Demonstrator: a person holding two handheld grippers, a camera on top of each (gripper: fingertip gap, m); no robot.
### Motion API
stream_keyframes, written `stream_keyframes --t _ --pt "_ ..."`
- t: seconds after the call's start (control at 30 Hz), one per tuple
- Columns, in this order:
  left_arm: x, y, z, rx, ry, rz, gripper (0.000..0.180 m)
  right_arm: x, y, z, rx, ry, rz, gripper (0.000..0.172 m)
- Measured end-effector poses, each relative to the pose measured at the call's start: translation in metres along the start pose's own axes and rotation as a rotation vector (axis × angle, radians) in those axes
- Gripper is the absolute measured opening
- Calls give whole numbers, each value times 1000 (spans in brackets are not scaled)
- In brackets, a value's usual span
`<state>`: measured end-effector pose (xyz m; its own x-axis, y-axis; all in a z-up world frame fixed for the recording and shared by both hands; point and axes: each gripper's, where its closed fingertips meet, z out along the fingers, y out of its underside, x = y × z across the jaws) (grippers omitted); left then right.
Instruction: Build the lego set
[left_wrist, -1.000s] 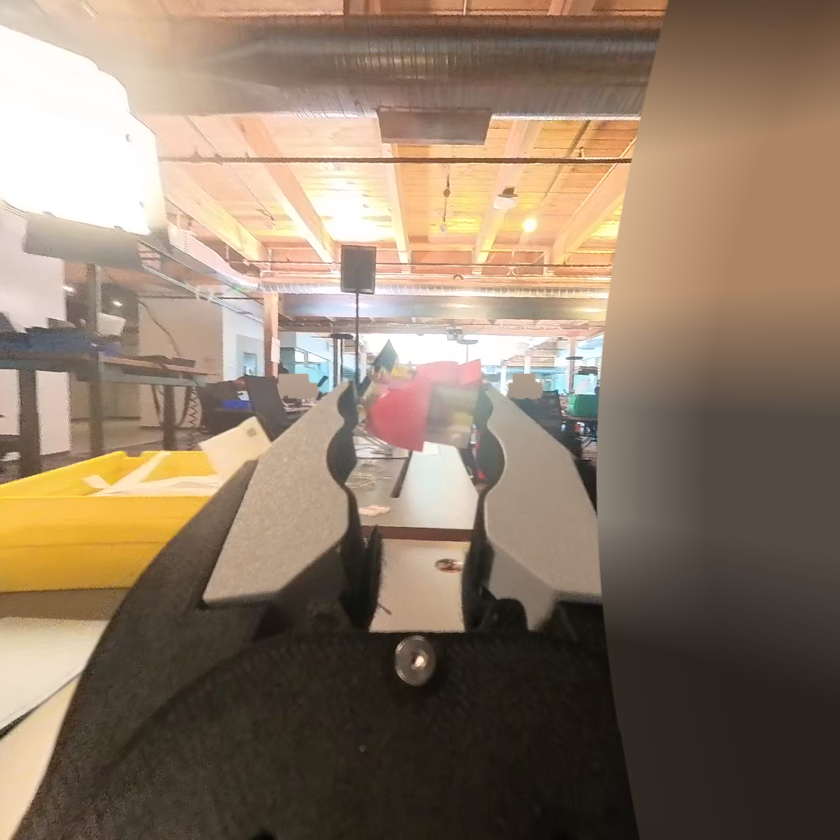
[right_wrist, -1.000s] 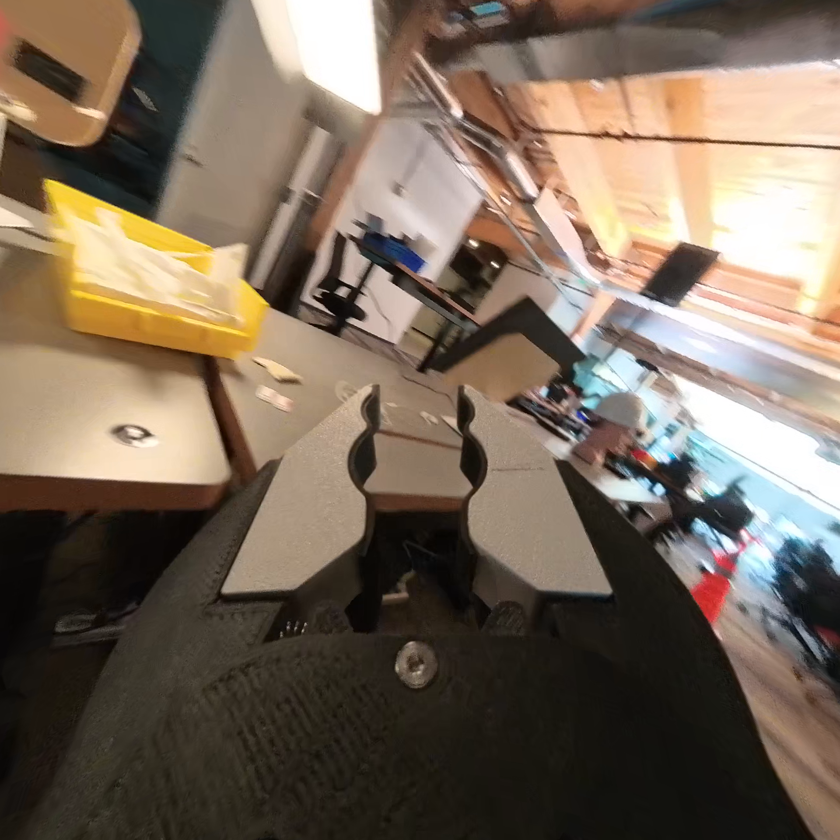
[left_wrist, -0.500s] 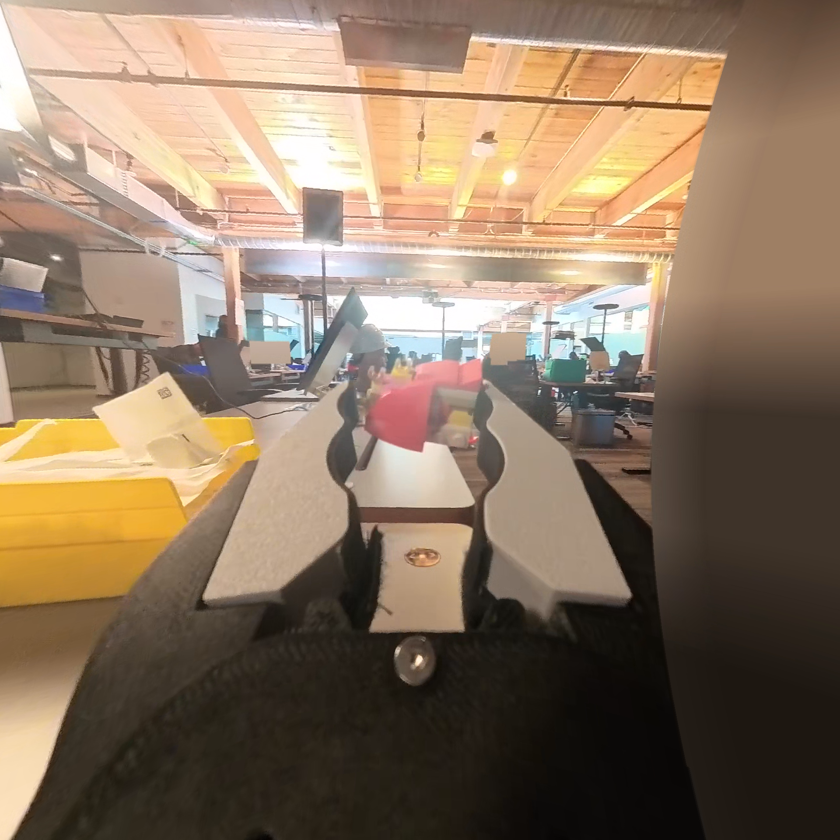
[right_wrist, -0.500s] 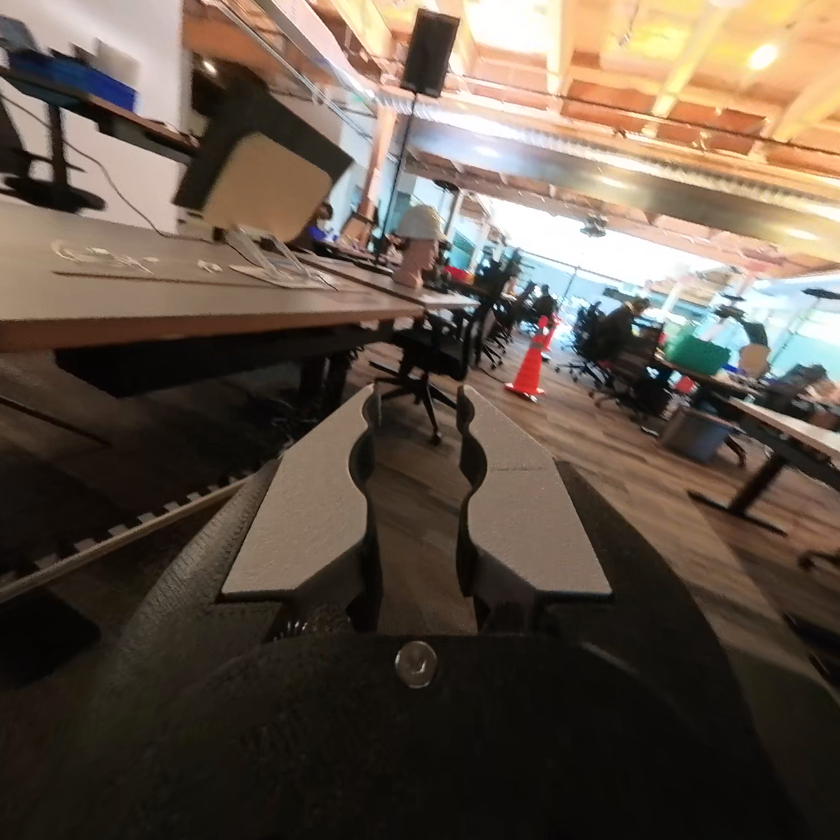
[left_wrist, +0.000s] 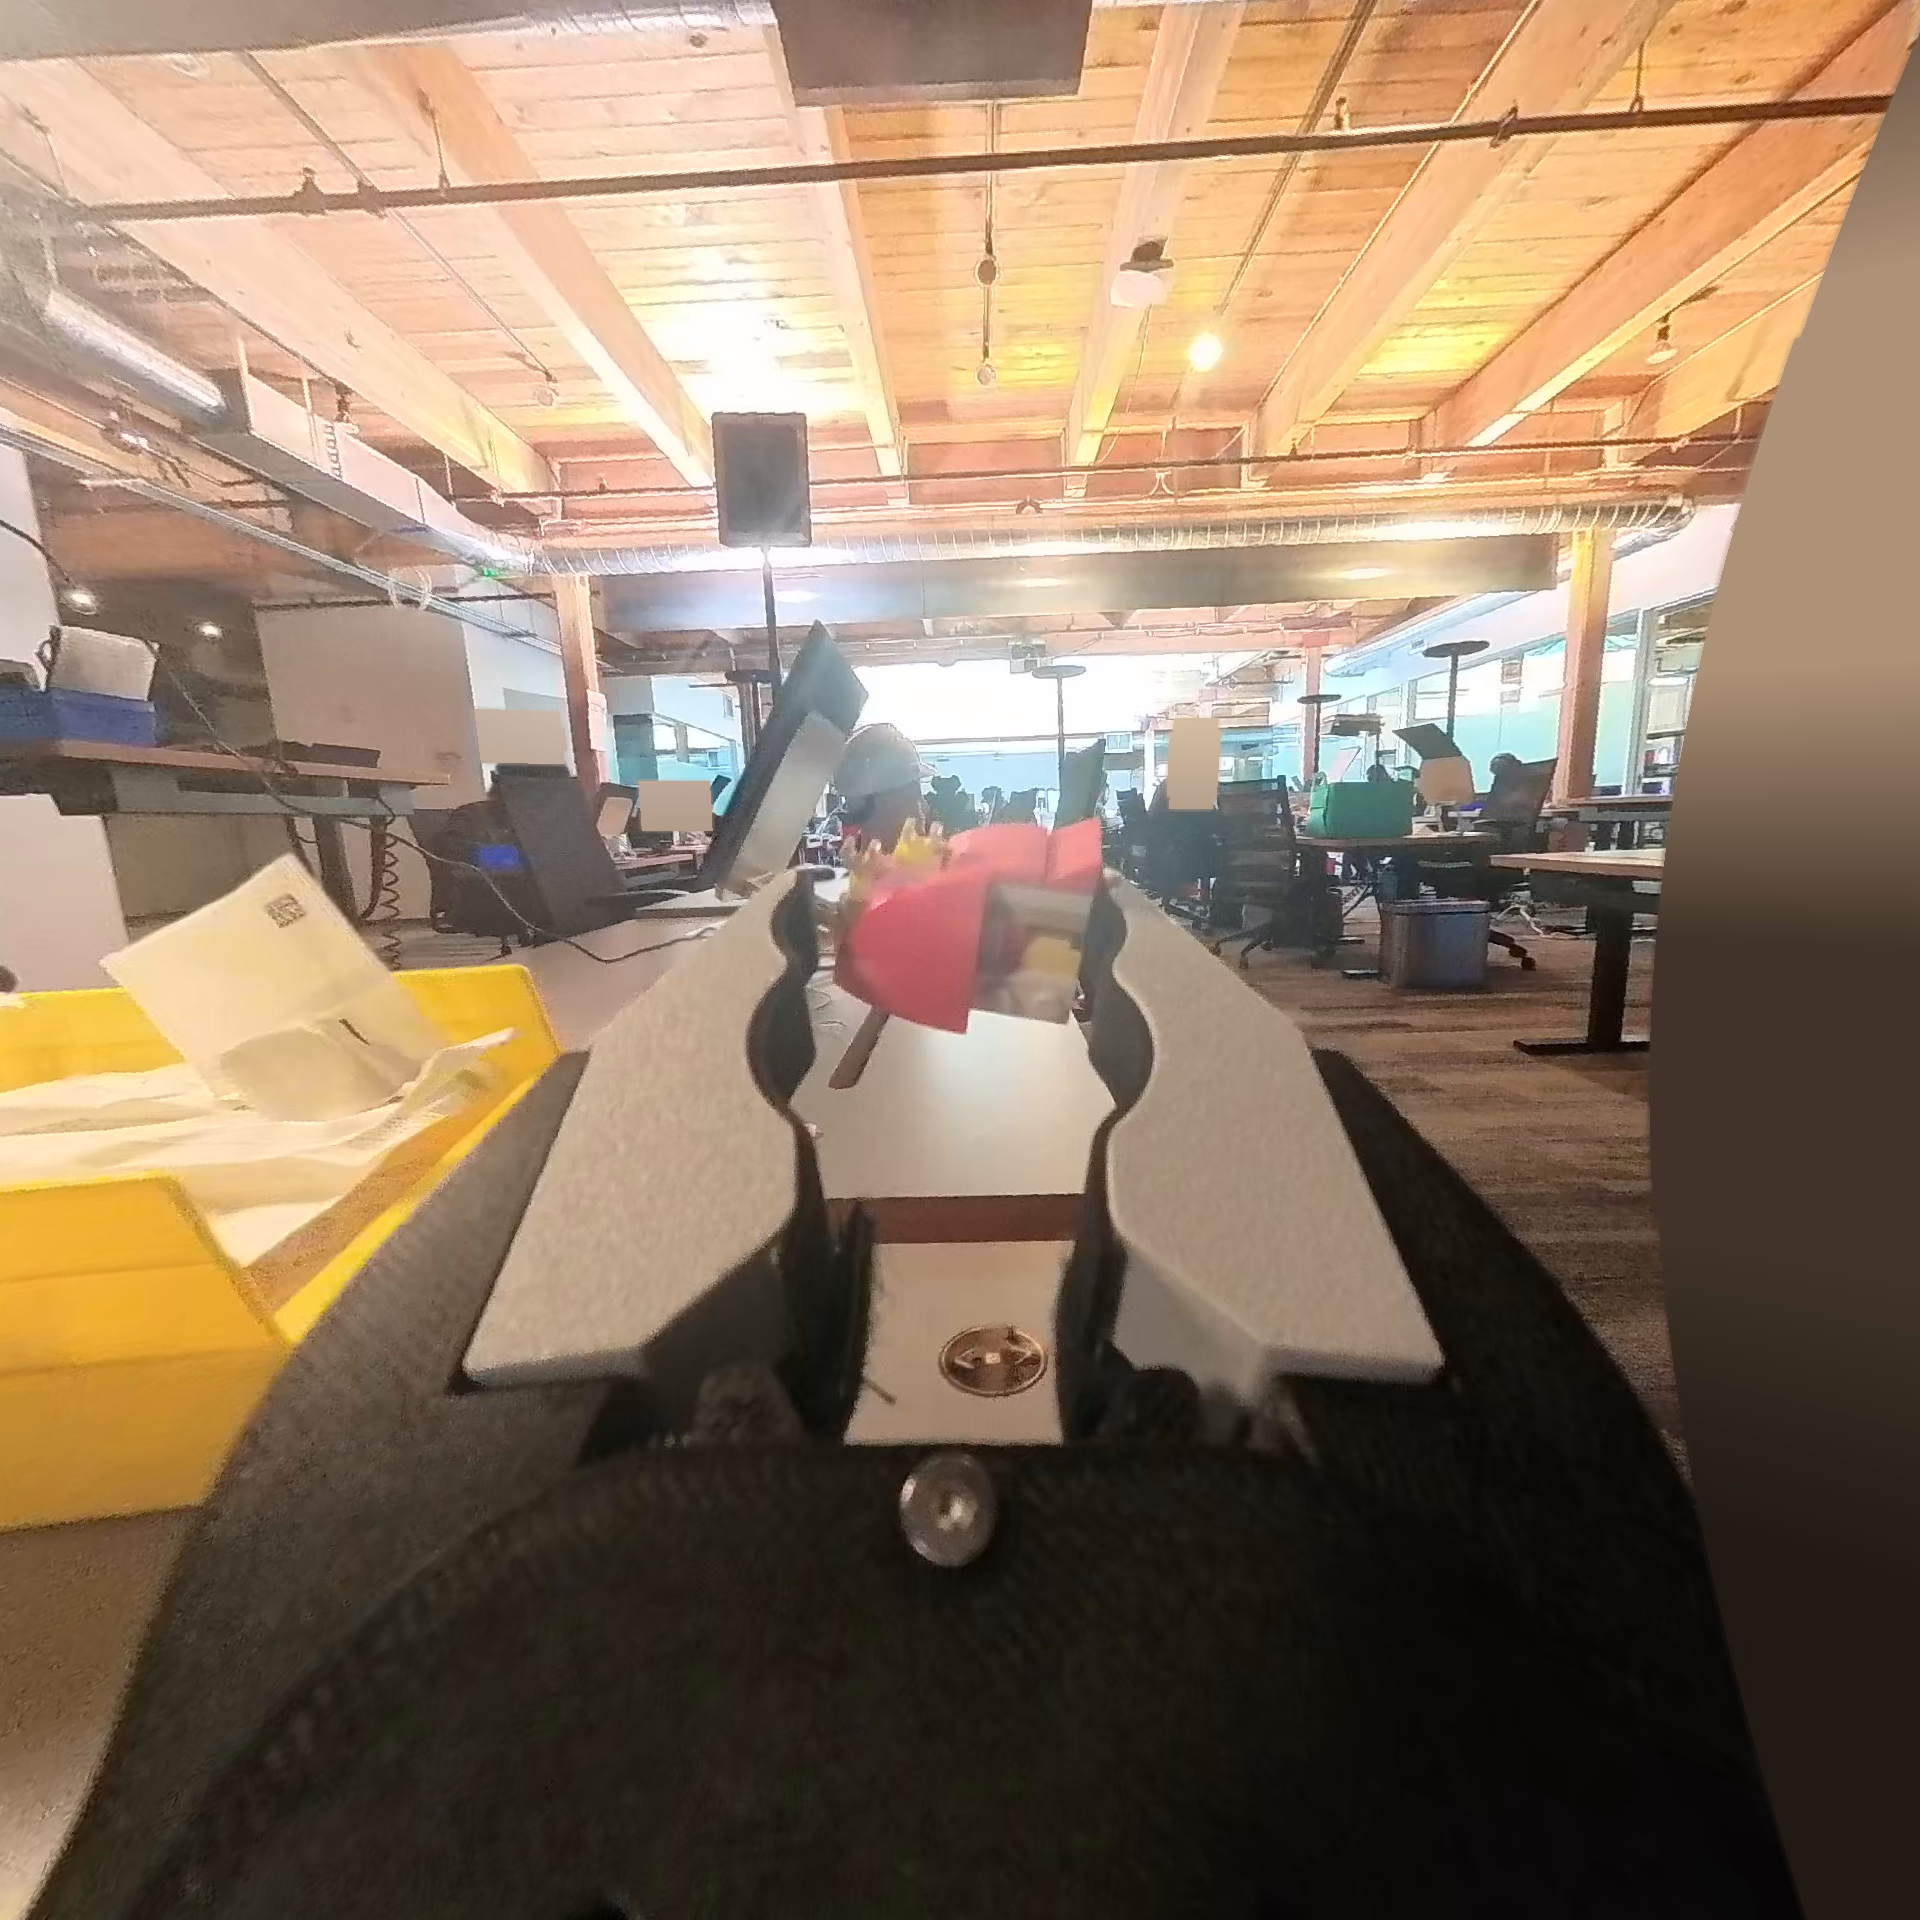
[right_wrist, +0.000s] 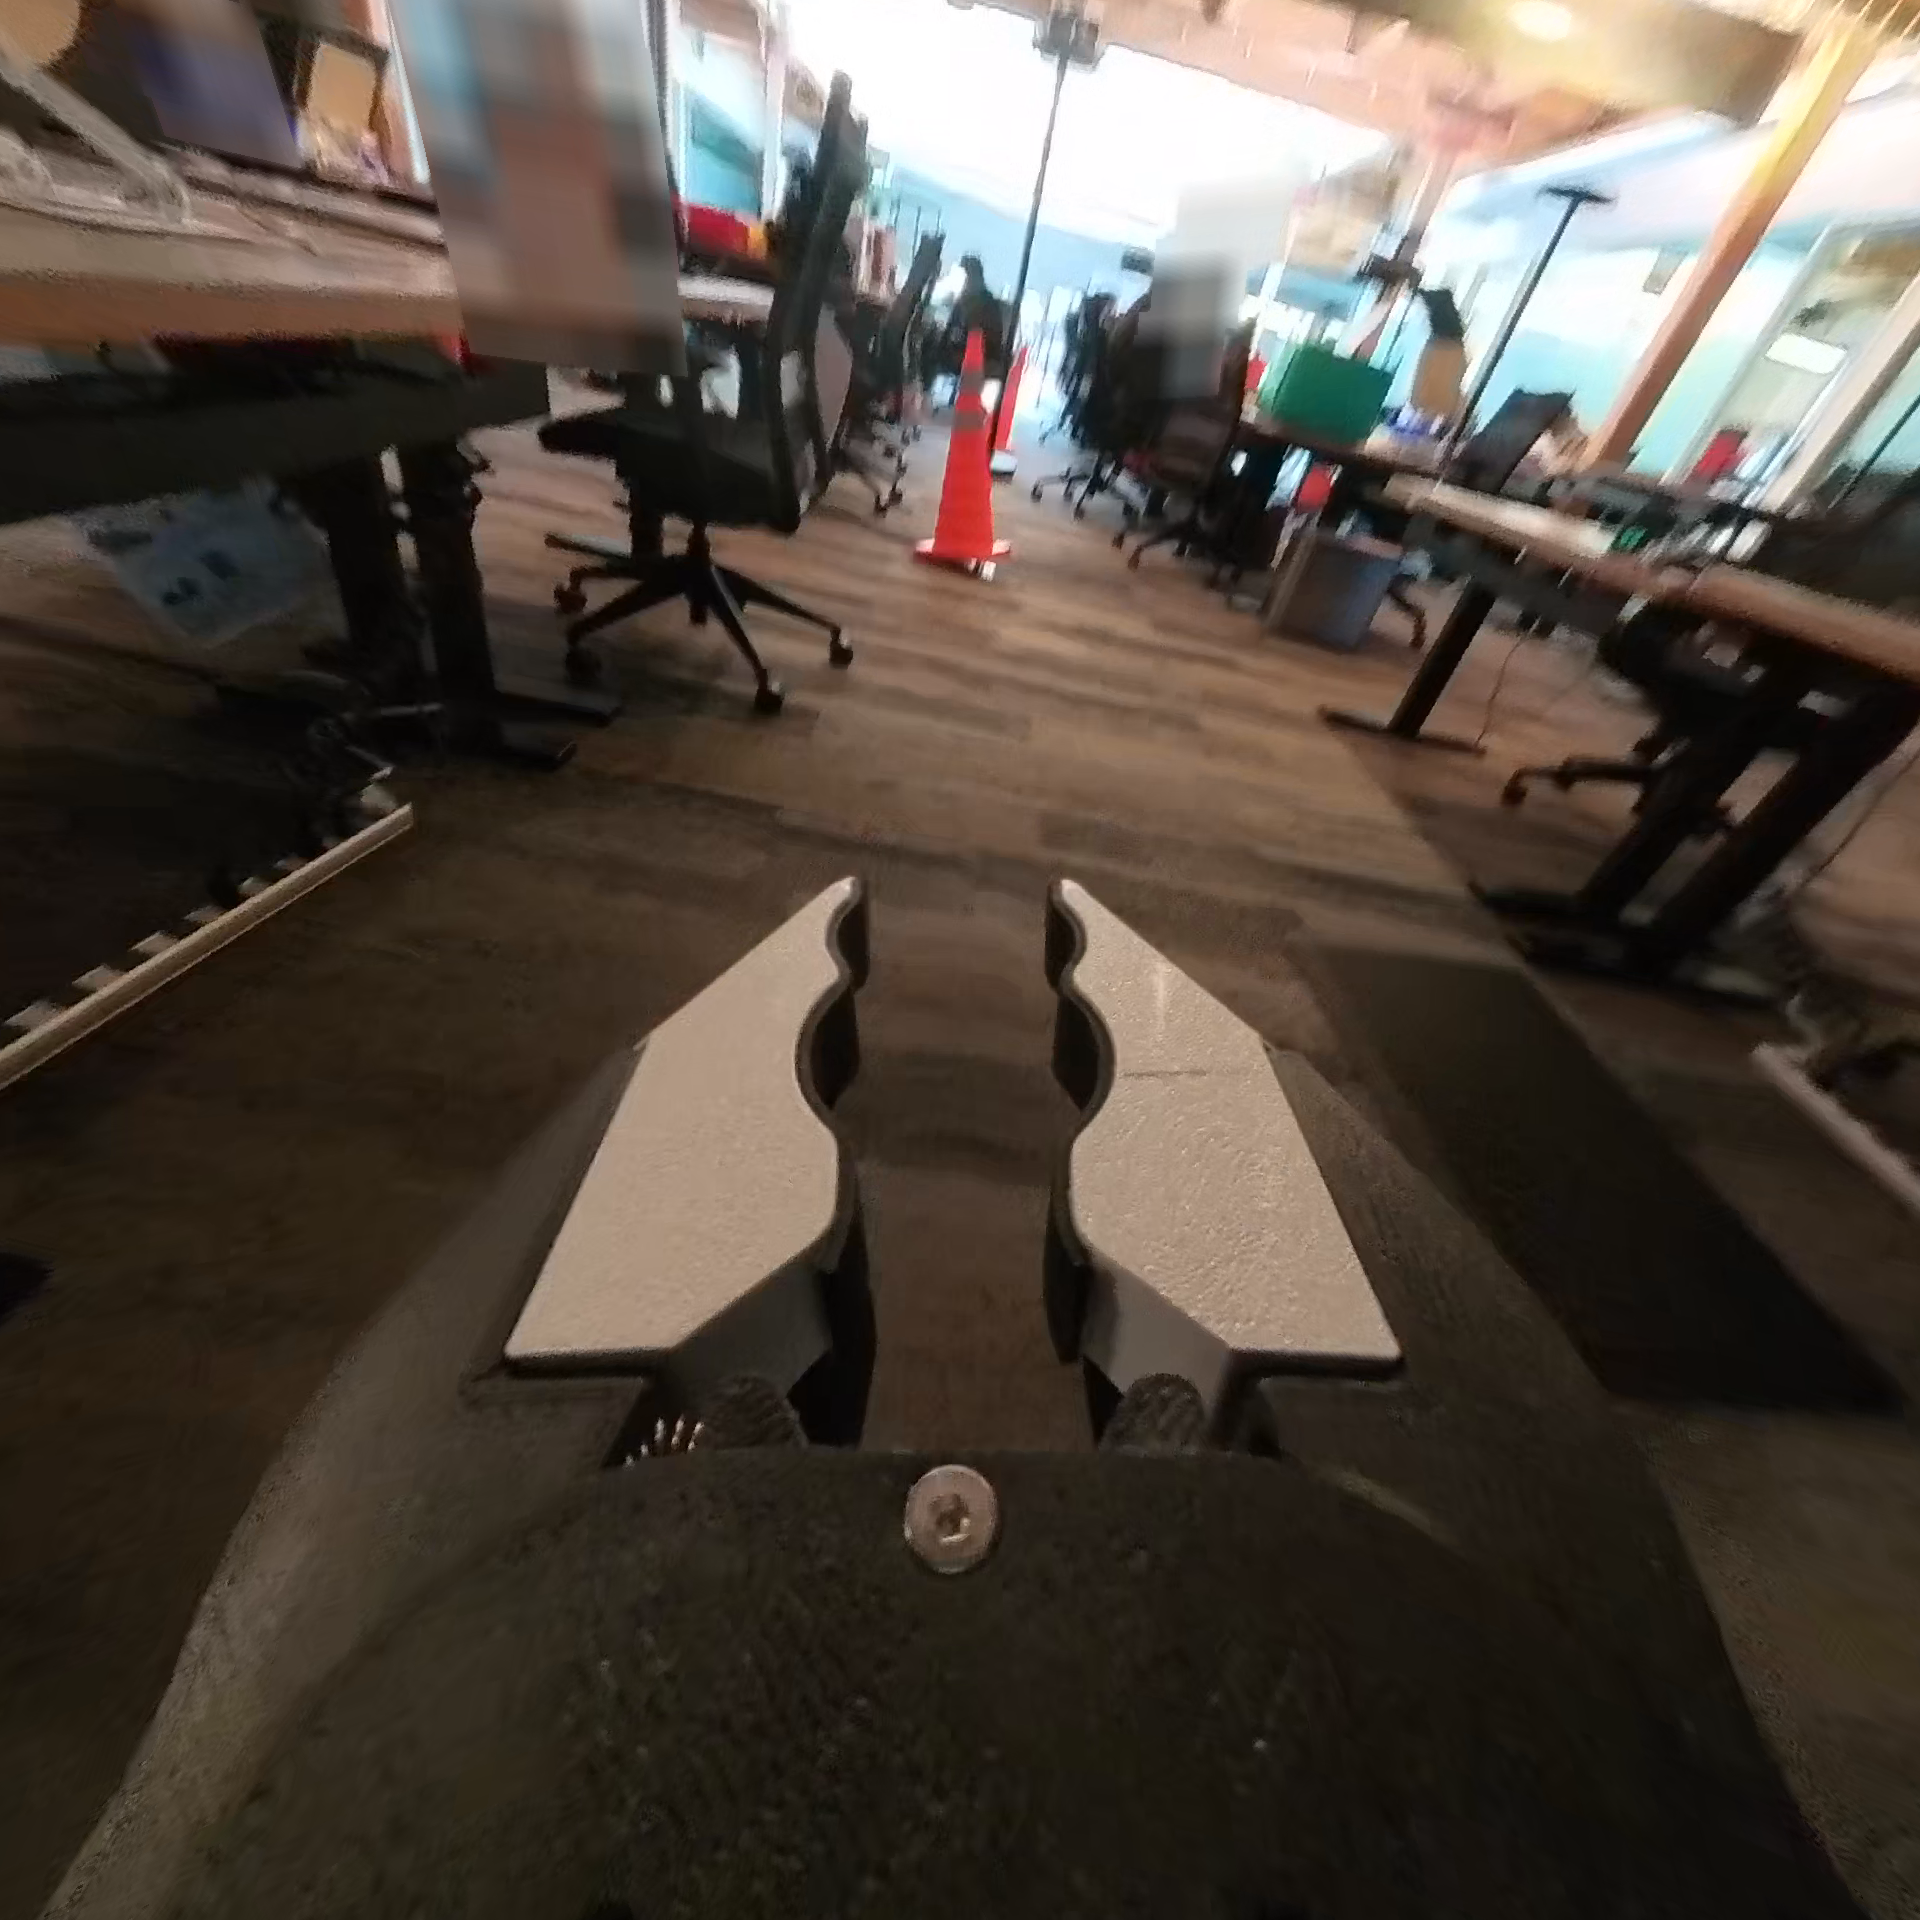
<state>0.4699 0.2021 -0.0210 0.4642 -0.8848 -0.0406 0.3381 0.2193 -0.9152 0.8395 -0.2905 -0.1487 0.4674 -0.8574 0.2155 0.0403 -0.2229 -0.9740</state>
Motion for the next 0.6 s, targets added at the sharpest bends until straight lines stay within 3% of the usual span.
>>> stream_keyframes --t 0.13,0.37,0.5,0.6 --pt "11 9 7 -9 23 43 50 -47 45 5 -146 -119 35 33" --pt "28 26 24 -26 127 78 50 -195 143 3 -527 -583 113 34" --pt "23 37 44 -34 104 67 50 -257 223 -6 -809 -731 250 33" --pt "17 40 51 -28 80 35 50 -296 297 -13 -1045 -733 404 31"
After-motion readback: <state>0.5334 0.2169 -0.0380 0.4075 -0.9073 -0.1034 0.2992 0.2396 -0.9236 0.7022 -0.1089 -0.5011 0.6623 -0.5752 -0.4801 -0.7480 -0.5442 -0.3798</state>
